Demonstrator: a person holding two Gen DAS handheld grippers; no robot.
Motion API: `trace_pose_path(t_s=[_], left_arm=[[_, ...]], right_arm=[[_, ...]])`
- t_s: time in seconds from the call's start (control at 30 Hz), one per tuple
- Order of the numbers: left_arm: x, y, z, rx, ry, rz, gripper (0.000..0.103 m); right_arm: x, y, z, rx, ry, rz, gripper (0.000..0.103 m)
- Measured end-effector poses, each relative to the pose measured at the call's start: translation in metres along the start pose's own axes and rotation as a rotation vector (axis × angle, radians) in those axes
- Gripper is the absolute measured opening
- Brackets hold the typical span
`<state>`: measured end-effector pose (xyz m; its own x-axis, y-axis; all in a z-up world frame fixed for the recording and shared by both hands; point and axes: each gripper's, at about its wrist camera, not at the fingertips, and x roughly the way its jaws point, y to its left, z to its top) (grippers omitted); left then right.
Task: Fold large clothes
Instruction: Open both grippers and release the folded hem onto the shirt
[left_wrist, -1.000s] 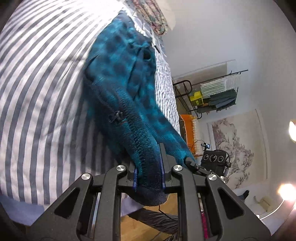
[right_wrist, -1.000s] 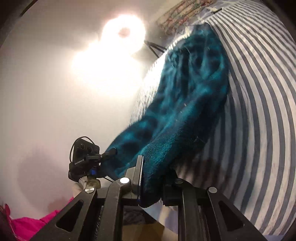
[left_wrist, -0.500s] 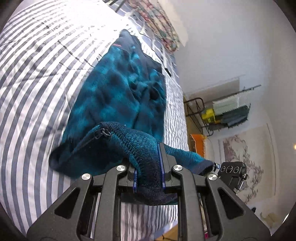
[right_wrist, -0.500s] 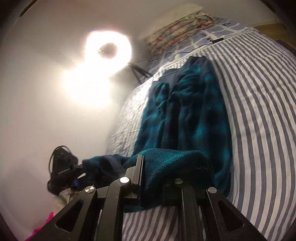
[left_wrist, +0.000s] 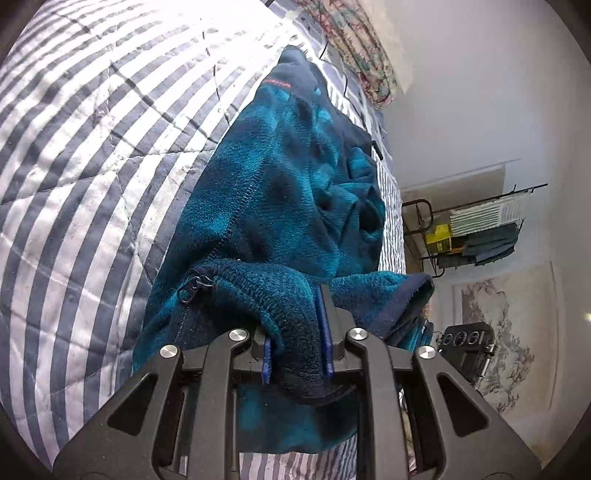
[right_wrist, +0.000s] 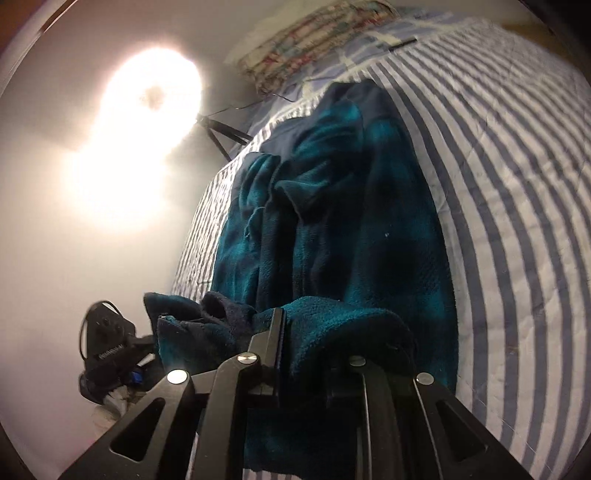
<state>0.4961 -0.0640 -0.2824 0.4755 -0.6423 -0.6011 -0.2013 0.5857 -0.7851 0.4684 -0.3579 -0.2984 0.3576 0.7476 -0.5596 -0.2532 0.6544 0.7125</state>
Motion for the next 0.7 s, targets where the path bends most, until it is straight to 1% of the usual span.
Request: trace_pose_path(t_s=[0.1, 0.13, 0.17, 0.2, 0.27, 0.33, 0.43, 0.5, 0.53, 0.57, 0.6, 0.63, 0.7], left_arm=[[0.002, 0.007, 0.006, -0.061, 0.042, -0.038, 0.023], [0.001, 0.010, 0.009, -0.081, 0.055, -0.060, 0.026], [-0.001, 0.012, 0.010, -0.097, 0.064, -0.084, 0.031], [-0.003, 0.014, 0.012, -0.111, 0.073, -0.107, 0.034], [-0.006, 0.016, 0.017, -0.142, 0.100, -0.161, 0.045], [-0.009, 0.018, 0.019, -0.170, 0.117, -0.192, 0.050], [-0.018, 0.016, 0.022, -0.182, 0.116, -0.206, 0.052], [-0.023, 0.013, 0.023, -0.166, 0.117, -0.210, 0.053], [-0.025, 0.012, 0.023, -0.160, 0.117, -0.211, 0.056], [-0.026, 0.011, 0.024, -0.159, 0.120, -0.211, 0.060], [-0.026, 0.012, 0.024, -0.163, 0.121, -0.215, 0.061], [-0.027, 0.013, 0.025, -0.167, 0.122, -0.222, 0.063], [-0.032, 0.014, 0.028, -0.181, 0.110, -0.231, 0.063]], right_arm=[[0.000, -0.011, 0.005, 0.062, 0.023, 0.057, 0.020], [-0.003, -0.015, 0.006, 0.081, 0.032, 0.081, 0.021], [-0.005, -0.016, 0.007, 0.088, 0.036, 0.093, 0.021], [-0.009, -0.018, 0.008, 0.093, 0.034, 0.105, 0.022], [-0.015, -0.021, 0.009, 0.109, 0.027, 0.138, 0.025], [-0.018, -0.025, 0.010, 0.137, 0.030, 0.160, 0.026], [-0.024, -0.026, 0.012, 0.151, 0.035, 0.179, 0.028], [-0.029, -0.025, 0.012, 0.152, 0.033, 0.205, 0.033], [-0.030, -0.027, 0.014, 0.165, 0.030, 0.221, 0.040], [-0.031, -0.028, 0.014, 0.183, 0.022, 0.241, 0.055], [-0.032, -0.030, 0.015, 0.208, 0.000, 0.259, 0.064], [-0.039, -0.033, 0.017, 0.233, -0.029, 0.259, 0.076], [-0.053, -0.037, 0.020, 0.250, -0.082, 0.263, 0.075]])
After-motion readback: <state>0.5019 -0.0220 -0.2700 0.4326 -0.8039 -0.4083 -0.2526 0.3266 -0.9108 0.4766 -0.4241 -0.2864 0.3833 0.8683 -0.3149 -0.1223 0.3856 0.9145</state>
